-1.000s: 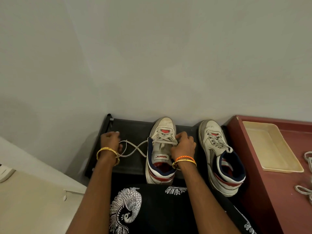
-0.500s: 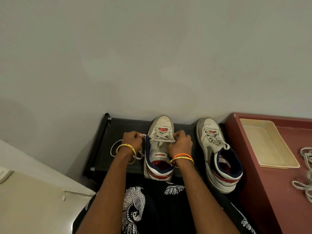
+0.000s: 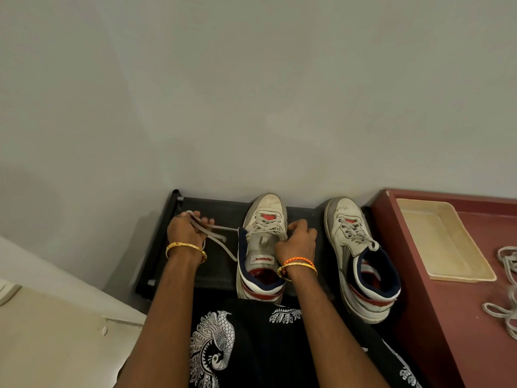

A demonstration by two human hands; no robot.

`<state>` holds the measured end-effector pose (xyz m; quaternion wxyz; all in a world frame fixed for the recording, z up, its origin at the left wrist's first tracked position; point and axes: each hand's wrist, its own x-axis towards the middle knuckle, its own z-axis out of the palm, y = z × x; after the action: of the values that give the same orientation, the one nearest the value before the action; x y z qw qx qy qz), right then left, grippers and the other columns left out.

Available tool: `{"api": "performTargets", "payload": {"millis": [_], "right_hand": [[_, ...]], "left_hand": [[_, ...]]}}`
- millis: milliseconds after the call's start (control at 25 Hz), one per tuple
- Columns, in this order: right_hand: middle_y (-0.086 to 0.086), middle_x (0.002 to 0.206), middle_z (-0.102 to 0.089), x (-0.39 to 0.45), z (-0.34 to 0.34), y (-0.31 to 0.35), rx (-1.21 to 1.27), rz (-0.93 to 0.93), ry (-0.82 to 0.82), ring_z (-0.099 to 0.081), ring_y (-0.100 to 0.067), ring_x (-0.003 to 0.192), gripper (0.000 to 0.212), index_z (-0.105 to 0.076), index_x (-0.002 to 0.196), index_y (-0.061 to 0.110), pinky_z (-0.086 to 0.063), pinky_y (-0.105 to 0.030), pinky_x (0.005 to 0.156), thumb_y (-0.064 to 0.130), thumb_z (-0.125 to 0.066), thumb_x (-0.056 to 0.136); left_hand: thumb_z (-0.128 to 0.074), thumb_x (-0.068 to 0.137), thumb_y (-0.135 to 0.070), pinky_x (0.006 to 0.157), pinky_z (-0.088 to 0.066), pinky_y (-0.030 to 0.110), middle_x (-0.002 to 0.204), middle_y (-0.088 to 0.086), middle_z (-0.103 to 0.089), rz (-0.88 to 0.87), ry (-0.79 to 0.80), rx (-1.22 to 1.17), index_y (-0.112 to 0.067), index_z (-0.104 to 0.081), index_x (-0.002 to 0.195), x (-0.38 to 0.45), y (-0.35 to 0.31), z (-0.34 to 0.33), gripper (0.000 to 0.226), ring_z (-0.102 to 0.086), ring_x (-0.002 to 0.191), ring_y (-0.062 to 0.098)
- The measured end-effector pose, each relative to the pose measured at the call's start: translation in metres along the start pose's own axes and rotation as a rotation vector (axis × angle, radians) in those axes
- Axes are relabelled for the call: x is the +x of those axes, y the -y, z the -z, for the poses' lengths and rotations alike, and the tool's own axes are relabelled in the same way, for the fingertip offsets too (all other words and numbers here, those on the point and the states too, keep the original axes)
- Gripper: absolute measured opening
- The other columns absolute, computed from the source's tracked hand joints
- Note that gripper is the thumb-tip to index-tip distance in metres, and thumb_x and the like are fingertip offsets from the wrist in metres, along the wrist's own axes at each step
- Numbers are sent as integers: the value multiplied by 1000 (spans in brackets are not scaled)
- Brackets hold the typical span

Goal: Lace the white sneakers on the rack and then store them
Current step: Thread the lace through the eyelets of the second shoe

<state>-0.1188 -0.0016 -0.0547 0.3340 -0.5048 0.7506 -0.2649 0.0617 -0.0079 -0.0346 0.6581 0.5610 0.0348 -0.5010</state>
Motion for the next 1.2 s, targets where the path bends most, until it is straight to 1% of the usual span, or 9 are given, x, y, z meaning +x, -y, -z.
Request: {"api": "performTargets", "payload": {"millis": [80, 200, 280, 360, 480, 680, 920, 1080, 1200], "right_hand": [[-14, 124, -40, 1, 1, -1, 1, -4, 19, -50, -31, 111, 44, -47, 116, 10, -50, -36, 88, 7, -70, 78], [-13, 123, -40, 3, 3, -2, -2, -5, 43, -53, -31, 105, 41, -48, 114, 11, -52, -39, 88, 10, -69, 79], [-12, 121, -39, 4, 4, -2, 7, -11, 62, -53, -30, 102, 39, -49, 114, 10, -53, -42, 87, 10, -68, 79], [-12, 120, -39, 4, 4, -2, 12, -15, 69, -54, -30, 101, 39, -49, 114, 10, -53, -43, 86, 11, -67, 80], [-12, 121, -39, 5, 6, -3, 10, -12, 71, -54, -28, 99, 37, -50, 112, 11, -53, -42, 87, 13, -68, 81], [-13, 123, -39, 5, 8, -2, 18, -24, 97, -55, -29, 101, 37, -50, 114, 11, -53, -41, 88, 14, -67, 82], [-12, 122, -41, 6, 8, -3, 37, -25, 96, -49, -19, 87, 33, -50, 112, 11, -51, -33, 85, 14, -66, 83], [-12, 122, -41, 6, 10, -2, 46, -30, 106, -47, -17, 86, 33, -51, 114, 11, -50, -32, 85, 16, -66, 85], [-10, 120, -42, 4, 15, 1, 56, -13, 103, -49, -18, 90, 31, -53, 112, 12, -48, -29, 84, 19, -66, 85]], "left_hand": [[-38, 99, -6, 51, -42, 24, 70, 8, -47, 66, -36, 435, -3, -52, 82, -3, 6, -1, 21, -42, 43, 11], [-46, 96, -8, 42, -42, 23, 76, 14, -59, 100, 217, 1111, -7, -54, 118, -9, 20, 4, 23, -44, 48, 14], [-46, 97, -12, 57, -52, 27, 105, 22, -63, 7, 421, 1384, -14, -49, 132, -11, 28, 1, 35, -58, 67, 22], [-45, 97, -11, 85, -50, 35, 119, 19, -60, -185, 487, 1545, -11, -53, 128, -9, 32, -7, 32, -61, 99, 30], [-47, 96, -9, 87, -48, 34, 113, 18, -62, -261, 455, 1500, -4, -59, 116, 0, 35, -10, 24, -59, 101, 28], [-49, 95, -7, 87, -51, 36, 109, 14, -61, -129, 540, 1359, -5, -57, 117, 2, 35, -5, 24, -58, 96, 23], [-46, 97, -10, 61, -45, 23, 79, 5, -58, -109, 495, 1225, -7, -62, 91, -3, 35, -8, 17, -52, 70, 14], [-49, 95, -16, 76, -47, 36, 81, 9, -57, -32, 382, 1081, -1, -65, 93, -4, 30, -18, 22, -49, 69, 15], [-47, 97, -26, 91, -39, 39, 89, 9, -59, 38, 330, 843, -12, -61, 73, -15, 19, -18, 31, -53, 89, 21]]}}
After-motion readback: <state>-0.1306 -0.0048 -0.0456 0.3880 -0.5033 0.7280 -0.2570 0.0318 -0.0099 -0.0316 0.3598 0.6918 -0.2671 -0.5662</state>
